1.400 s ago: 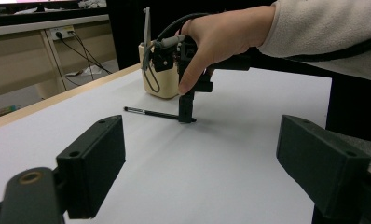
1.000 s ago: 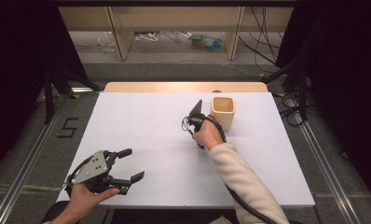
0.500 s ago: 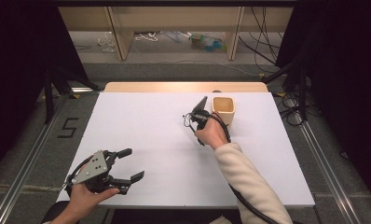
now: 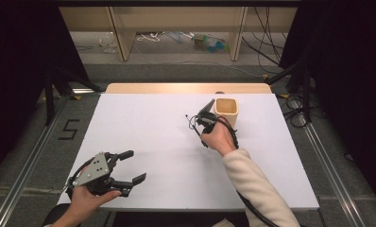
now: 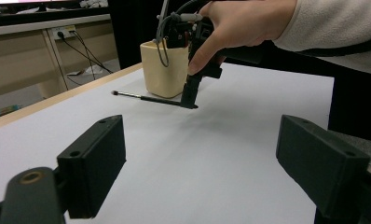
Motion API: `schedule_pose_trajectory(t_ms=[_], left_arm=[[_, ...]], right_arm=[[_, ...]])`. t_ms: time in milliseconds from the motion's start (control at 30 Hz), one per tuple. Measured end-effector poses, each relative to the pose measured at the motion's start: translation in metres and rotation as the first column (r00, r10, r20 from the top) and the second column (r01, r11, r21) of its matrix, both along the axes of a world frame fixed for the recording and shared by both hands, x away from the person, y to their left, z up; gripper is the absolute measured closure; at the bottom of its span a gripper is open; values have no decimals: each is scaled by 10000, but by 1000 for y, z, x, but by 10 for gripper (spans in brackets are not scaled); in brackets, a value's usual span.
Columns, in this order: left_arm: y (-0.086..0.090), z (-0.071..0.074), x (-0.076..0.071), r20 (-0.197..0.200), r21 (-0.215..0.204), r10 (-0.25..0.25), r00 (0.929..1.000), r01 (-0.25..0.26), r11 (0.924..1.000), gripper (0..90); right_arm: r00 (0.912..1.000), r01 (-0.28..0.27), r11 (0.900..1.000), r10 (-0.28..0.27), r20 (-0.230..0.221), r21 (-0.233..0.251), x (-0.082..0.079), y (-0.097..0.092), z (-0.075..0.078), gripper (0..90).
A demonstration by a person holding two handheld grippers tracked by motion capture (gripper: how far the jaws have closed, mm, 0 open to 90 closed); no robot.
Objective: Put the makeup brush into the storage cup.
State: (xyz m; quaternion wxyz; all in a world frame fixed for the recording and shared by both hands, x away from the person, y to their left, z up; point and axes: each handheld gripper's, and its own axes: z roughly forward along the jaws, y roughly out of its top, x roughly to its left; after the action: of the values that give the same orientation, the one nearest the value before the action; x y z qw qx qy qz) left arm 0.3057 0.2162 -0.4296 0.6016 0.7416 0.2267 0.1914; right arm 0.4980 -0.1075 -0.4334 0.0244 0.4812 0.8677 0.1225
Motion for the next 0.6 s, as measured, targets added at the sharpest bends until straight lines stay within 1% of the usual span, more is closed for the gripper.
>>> schedule_pose_trajectory(t_ms=[67,167,200,267,333,367,400,433,467,500,533,567,600], left_arm=[[0,0,0,-12,14,-7,10000,7,10000,157],[0,0,0,-20,24,-15,10000,15,10000,157],[0,0,0,-22,22,-12,10000,12,10000,157],[0,0,0,-21,32,-7,10000,7,10000,157],[0,0,0,-21,28,-1,10000,1,10000,157],[0,0,0,-18,30,-5,10000,5,10000,157],[0,0,0,-21,30,-1,10000,1,10000,157],[0,0,0,-26,28,0,10000,0,10000,157],[0,0,0,-30,28,3,10000,-3,10000,157],[0,0,0,-30,28,3,10000,-3,10000,157],[0,0,0,-26,25,1,10000,-1,10000,157],[0,0,0,-21,31,1,10000,-1,10000,157],[0,0,0,-24,31,7,10000,-7,10000,157]], right_arm=[[9999,110,9998,-111,108,159,-2,-3,1,846],[9998,59,9996,-64,208,270,-3,-5,2,846],[9990,44,9992,-62,451,402,-4,-6,2,846],[9982,-61,9988,31,607,493,-5,-9,3,846],[9980,-25,9987,-7,624,516,-5,-9,3,846],[9970,-35,9979,-15,773,646,-6,-10,3,846],[9969,-7,9979,-44,781,653,-7,-11,4,846],[9971,174,9973,-225,720,712,-8,-10,5,846],[9954,-34,9968,-43,960,794,-9,-12,4,846],[9954,-34,9968,-43,960,794,-9,-12,4,846],[9953,50,9955,-141,955,949,-10,-13,5,846],[9934,89,9946,-206,1130,1033,-11,-13,4,846],[9934,89,9946,-206,1130,1033,-11,-13,4,846]])
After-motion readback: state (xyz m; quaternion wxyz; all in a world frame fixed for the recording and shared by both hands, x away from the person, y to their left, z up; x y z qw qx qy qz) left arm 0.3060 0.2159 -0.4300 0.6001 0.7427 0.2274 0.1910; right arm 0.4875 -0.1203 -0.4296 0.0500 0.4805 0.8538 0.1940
